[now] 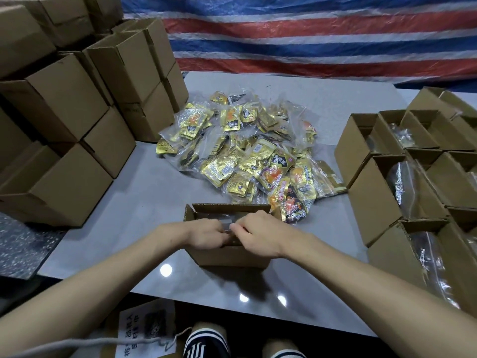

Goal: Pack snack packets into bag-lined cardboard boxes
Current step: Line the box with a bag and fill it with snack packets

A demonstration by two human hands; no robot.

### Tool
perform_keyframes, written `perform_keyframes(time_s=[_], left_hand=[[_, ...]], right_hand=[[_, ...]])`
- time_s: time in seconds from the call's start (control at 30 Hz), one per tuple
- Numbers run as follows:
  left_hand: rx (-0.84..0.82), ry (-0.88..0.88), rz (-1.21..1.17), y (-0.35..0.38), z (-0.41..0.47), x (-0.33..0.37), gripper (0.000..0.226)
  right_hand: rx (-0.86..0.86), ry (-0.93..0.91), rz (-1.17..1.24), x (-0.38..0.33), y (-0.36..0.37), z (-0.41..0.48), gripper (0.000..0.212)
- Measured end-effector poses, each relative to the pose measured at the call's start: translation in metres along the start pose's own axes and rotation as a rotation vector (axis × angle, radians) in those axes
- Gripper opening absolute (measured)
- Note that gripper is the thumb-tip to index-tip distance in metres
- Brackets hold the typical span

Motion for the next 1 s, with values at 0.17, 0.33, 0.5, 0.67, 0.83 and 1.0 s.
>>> perform_keyframes(time_s=[0.17,0.33,0.5,0.67,0.83,1.0], left_hand=[[-0.074,-0.021,-0.077,0.01,0.002,-0.005,0.05],[0.054,0.059,-0.147,0.011,-0.001,-0.006,0.045],[-0.104,0.068,-0.133,0.019,-0.002,-0.002,0.049],[-0.116,-0.021,-0.014,0.021,-0.001,-0.003,0.074],[-0.153,-0.025,-0.083,0.021,0.005,-0.008,0.06],[-0.246,-0.032,-0.273,0.022,0.002,-0.008,0.05]], right_hand=[[-0.314,0.21,0.098,0.008,0.013,0.005,0.065],[-0.409,0.297,0.011,0.008,0.016,0.011,0.092],[-0.443,0.325,0.092,0.008,0.019,0.017,0.094],[-0.51,0.343,0.24,0.008,0.025,0.018,0.088],[-0.488,0.337,0.28,0.01,0.028,0.024,0.091],[-0.518,0.374,0.383,0.015,0.035,0.024,0.096]])
Point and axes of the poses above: each hand's wrist, its own z-axis towards the middle knuckle, its own y-axis out of the palm, x = y × z, the point moved 2 cm from there along z, towards the middle knuckle
